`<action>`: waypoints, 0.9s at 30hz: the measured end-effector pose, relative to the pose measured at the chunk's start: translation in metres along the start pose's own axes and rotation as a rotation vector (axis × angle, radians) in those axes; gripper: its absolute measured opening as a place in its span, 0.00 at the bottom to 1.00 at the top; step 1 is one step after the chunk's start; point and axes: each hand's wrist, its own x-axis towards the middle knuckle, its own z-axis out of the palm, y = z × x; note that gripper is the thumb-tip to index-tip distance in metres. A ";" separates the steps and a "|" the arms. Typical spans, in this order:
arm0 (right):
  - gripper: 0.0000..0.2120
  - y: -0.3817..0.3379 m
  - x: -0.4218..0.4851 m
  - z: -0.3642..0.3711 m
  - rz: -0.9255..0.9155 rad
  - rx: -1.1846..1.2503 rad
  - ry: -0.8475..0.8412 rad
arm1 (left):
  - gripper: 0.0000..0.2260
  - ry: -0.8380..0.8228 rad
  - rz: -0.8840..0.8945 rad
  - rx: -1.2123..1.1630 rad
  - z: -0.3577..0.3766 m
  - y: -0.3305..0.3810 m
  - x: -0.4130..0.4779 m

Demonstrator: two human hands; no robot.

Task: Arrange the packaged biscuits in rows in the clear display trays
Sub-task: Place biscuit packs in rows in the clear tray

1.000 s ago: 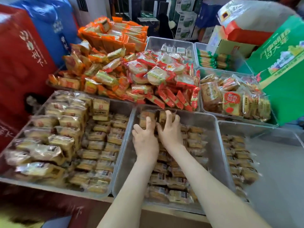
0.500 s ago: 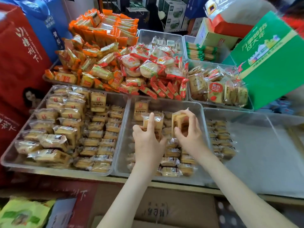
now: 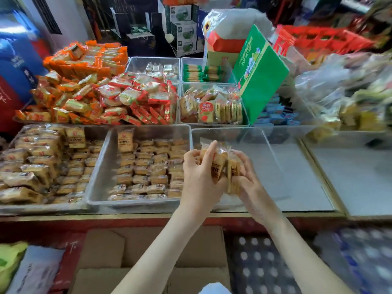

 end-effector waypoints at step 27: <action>0.10 -0.060 -0.056 -0.061 0.046 0.445 0.134 | 0.29 -0.085 -0.532 -0.640 0.017 0.107 -0.032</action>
